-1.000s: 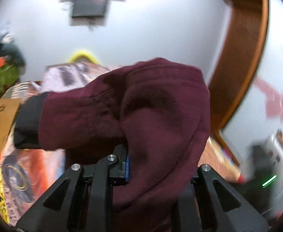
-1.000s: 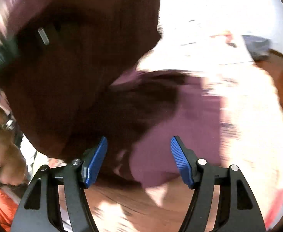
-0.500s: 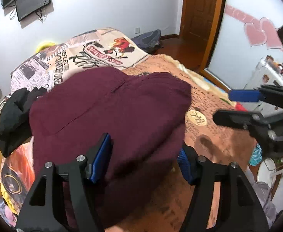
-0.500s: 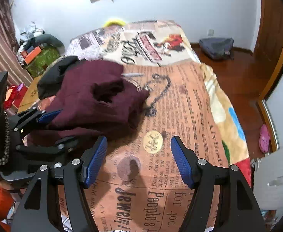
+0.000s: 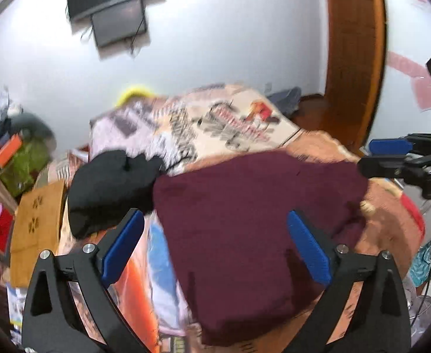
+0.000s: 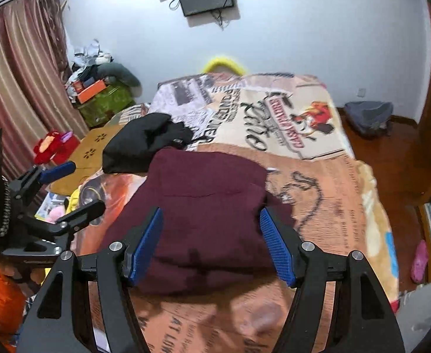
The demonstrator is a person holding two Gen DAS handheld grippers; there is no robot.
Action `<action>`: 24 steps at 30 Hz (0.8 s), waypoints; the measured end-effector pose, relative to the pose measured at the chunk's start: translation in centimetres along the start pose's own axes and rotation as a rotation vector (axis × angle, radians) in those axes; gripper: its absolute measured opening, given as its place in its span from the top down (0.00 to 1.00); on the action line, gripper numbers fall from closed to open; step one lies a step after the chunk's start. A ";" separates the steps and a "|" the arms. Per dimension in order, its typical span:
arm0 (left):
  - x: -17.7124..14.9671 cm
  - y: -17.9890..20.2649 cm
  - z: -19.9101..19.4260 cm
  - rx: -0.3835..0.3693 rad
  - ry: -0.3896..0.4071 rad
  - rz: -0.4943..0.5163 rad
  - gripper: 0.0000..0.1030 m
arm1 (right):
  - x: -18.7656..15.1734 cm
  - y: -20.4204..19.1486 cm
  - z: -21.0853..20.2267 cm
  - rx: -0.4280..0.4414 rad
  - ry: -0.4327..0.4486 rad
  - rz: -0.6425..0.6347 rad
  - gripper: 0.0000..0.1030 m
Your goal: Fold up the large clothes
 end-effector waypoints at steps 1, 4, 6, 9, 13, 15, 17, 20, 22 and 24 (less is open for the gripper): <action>-0.3 -0.5 0.8 0.001 -0.025 -0.012 0.04 | 0.1 -0.1 0.8 0.003 -0.019 0.004 0.37; -2.0 -1.8 4.7 -0.016 -0.149 -0.044 0.04 | -0.2 0.3 3.2 -0.086 -0.061 -0.006 0.37; -3.4 -2.0 6.9 -0.042 -0.220 -0.066 0.04 | -0.8 1.4 5.0 -0.176 -0.122 -0.013 0.37; -5.2 -1.6 8.6 -0.054 -0.257 -0.055 0.04 | -2.4 3.7 6.5 -0.177 -0.198 0.002 0.35; -7.4 -0.1 8.8 -0.024 -0.243 0.018 0.03 | -4.4 6.3 6.4 -0.120 -0.197 0.059 0.23; -8.3 0.1 9.1 -0.042 -0.263 0.015 0.03 | -5.2 7.2 6.5 -0.080 -0.200 0.087 0.23; -8.9 -0.3 9.2 -0.086 -0.293 -0.021 0.03 | -5.7 7.3 6.5 -0.062 -0.203 0.105 0.23; -9.2 -1.2 9.1 -0.126 -0.319 -0.073 0.03 | -5.8 6.9 5.9 -0.071 -0.192 0.105 0.23; -9.2 -1.5 8.6 -0.107 -0.319 -0.077 0.03 | -5.7 6.6 5.5 -0.089 -0.188 0.098 0.23; -9.1 -1.6 7.9 -0.064 -0.305 -0.067 0.03 | -5.5 6.4 5.1 -0.098 -0.191 0.101 0.23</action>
Point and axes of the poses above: each gripper's, at about its wrist camera, not at the fingertips, and z roughly the way its jaws point, y to its right, x to its top, the point moved 3 cm from there along z, roughly the way its jaws point, and after that the axes turned 9 degrees about -y, right-handed, at the moved point
